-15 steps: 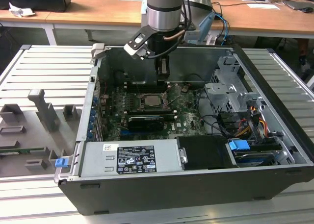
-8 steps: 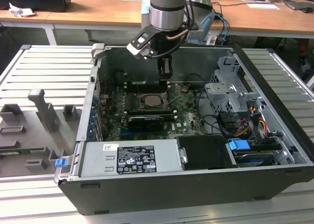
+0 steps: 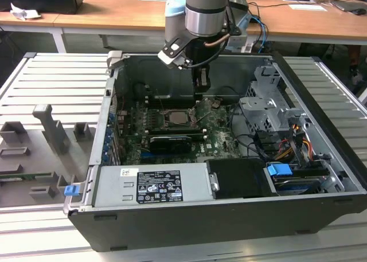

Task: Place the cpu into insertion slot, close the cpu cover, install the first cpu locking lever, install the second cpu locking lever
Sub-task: 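Close the cpu cover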

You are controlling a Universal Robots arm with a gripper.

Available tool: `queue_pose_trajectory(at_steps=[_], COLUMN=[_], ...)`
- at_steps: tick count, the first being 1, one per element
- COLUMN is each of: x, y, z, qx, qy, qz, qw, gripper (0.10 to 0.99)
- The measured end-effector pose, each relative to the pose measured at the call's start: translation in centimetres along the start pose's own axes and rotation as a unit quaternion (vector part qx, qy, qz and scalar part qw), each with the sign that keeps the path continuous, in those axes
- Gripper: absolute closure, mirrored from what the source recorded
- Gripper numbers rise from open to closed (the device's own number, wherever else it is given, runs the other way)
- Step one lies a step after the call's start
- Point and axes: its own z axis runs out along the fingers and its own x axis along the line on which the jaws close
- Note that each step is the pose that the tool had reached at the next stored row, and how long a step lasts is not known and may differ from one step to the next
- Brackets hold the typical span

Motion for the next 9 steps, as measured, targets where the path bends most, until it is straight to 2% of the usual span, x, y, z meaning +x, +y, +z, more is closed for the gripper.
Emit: queue_pose_trajectory(at_steps=[9], x=[0.01], y=[1.6], z=[0.08], qx=[0.0], qy=[-0.0001], qz=[0.0], qw=[1.0], gripper=[0.98])
